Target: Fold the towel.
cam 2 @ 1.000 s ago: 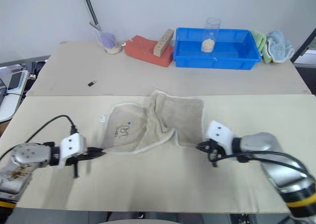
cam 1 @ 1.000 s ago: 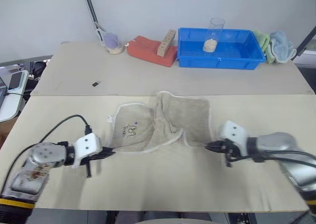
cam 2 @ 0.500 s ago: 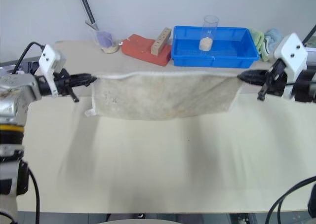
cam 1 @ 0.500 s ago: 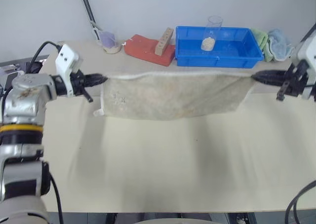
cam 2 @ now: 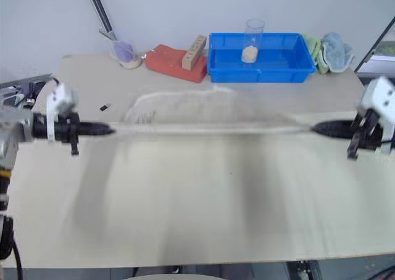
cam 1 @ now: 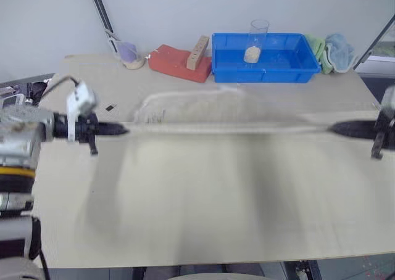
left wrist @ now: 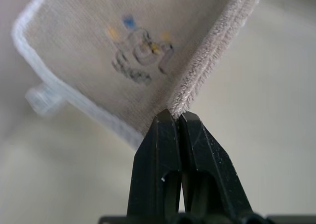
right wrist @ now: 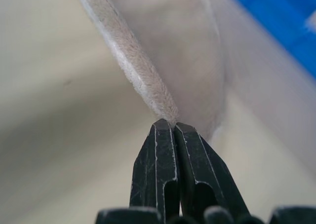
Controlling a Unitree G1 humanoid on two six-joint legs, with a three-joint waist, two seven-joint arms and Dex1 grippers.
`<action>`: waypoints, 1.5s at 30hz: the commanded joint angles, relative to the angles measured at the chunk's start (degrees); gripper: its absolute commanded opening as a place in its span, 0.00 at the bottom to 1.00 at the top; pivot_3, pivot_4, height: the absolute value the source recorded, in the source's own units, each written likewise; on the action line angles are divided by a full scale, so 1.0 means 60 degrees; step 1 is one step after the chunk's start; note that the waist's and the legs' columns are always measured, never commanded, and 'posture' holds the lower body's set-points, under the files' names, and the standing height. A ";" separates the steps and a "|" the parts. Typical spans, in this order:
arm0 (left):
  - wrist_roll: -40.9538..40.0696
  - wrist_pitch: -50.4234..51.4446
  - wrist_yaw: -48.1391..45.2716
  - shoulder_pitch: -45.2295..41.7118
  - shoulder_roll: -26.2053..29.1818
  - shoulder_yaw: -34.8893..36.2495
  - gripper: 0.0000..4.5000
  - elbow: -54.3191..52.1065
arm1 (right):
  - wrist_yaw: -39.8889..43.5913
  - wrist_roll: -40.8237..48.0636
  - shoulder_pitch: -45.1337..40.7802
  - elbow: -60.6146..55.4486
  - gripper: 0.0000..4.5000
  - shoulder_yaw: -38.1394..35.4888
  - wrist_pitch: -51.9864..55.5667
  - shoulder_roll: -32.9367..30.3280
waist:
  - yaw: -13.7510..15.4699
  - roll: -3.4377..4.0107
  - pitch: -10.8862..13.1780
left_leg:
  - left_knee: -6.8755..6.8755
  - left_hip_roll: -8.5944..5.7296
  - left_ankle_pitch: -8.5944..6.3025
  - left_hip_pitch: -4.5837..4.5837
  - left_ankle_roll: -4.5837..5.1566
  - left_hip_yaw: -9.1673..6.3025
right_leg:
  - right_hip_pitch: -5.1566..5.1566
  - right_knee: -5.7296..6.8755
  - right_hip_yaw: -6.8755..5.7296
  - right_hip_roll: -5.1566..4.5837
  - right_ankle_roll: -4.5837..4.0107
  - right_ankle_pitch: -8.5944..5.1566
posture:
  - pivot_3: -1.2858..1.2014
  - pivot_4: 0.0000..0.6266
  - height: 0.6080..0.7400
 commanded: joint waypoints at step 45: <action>0.1923 -0.1276 0.1731 -0.3067 -0.2347 -0.0731 0.42 0.4769 | -0.2750 -0.0519 -0.3248 0.2307 0.44 0.2778 0.2370 0.1353 | 0.0122 -0.0024 0.0016 | 0.0016 -0.0020 -0.0001 0.0031 0.0000 -0.0004 | 0.0065 -0.0025 -0.0018 -0.0006 0.0002 -0.0002 | 0.52 0.24 1.00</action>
